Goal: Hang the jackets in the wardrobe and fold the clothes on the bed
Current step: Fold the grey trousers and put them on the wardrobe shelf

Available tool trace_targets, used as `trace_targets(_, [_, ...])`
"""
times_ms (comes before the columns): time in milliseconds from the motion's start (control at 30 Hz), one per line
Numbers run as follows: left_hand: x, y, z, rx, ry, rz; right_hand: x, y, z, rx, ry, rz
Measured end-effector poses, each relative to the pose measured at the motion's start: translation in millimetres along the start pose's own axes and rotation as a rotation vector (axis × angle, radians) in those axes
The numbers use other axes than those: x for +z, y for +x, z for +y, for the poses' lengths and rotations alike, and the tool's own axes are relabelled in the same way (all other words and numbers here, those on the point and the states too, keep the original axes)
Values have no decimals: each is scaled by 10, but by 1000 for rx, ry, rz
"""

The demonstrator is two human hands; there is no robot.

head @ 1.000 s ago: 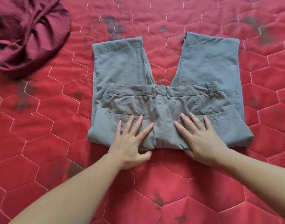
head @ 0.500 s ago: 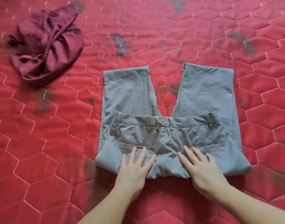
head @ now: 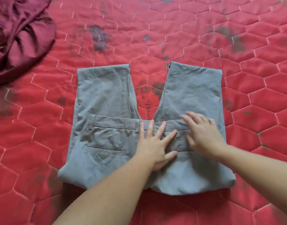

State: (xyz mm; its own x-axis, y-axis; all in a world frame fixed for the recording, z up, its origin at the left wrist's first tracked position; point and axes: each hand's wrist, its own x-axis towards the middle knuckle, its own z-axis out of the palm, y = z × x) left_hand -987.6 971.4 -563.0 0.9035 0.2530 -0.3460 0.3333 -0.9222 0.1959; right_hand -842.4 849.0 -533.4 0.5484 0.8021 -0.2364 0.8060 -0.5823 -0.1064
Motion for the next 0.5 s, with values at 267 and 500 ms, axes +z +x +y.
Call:
trace_targets(267, [156, 131, 64, -11, -3, 129, -319, 1314, 477, 165, 42, 59])
trace_targets(500, [228, 152, 43, 2, -8, 193, -568, 2129, 592, 303, 11, -144])
